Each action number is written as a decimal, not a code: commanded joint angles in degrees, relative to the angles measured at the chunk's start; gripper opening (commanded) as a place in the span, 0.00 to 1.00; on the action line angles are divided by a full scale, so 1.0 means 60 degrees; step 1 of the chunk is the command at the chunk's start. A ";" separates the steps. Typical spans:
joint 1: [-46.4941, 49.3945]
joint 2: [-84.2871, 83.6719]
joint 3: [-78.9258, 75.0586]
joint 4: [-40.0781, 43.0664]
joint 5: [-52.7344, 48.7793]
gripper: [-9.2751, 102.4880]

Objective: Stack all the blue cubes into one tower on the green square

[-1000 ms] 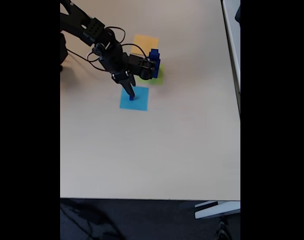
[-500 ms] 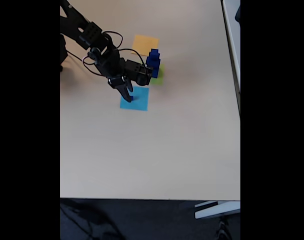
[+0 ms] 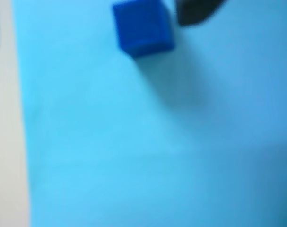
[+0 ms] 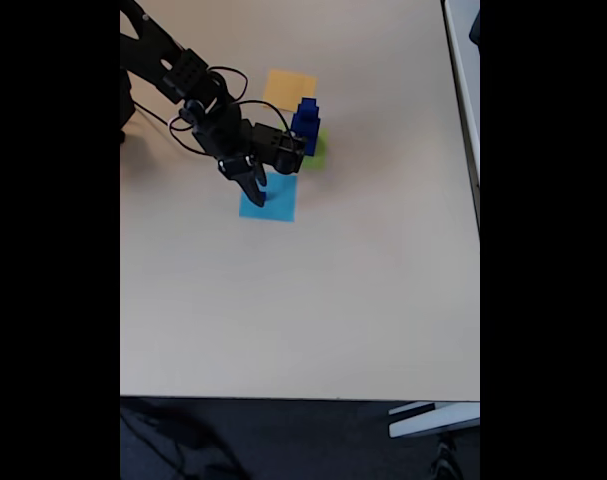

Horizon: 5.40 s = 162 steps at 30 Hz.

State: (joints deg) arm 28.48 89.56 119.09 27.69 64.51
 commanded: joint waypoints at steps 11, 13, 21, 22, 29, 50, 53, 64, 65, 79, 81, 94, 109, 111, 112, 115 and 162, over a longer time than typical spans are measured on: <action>-0.0293 0.0322 -0.0249 0.0015 0.0293 0.25; -0.0337 0.0439 -0.0059 0.0000 0.0864 0.26; -0.0439 0.0542 0.0425 -0.0498 0.1392 0.26; -0.0439 0.0542 0.0513 -0.0571 0.1421 0.26; -0.0396 0.0571 0.0732 -0.0835 0.1699 0.26; -0.0293 0.0454 0.0850 -0.1172 0.2358 0.25; -0.0293 0.0396 0.0996 -0.1289 0.2388 0.25; -0.0234 0.0190 0.1172 -0.1685 0.2197 0.25; -0.0220 0.0176 0.1172 -0.1729 0.2183 0.25; -0.0205 -0.0103 0.1172 -0.1934 0.1963 0.23; -0.0205 -0.0117 0.1172 -0.1934 0.1948 0.23; -0.0190 -0.0176 0.1201 -0.1934 0.1890 0.19; -0.0190 -0.0176 0.1274 -0.2007 0.1919 0.12; -0.0190 -0.0176 0.1274 -0.2007 0.1904 0.12; -0.0190 -0.0176 0.1304 -0.2021 0.1904 0.12; -0.0190 -0.0161 0.1333 -0.2080 0.1904 0.11; -0.0176 0.1890 -0.2886 0.3574 0.0894 0.10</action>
State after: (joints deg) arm 28.12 96.68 108.72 43.95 70.14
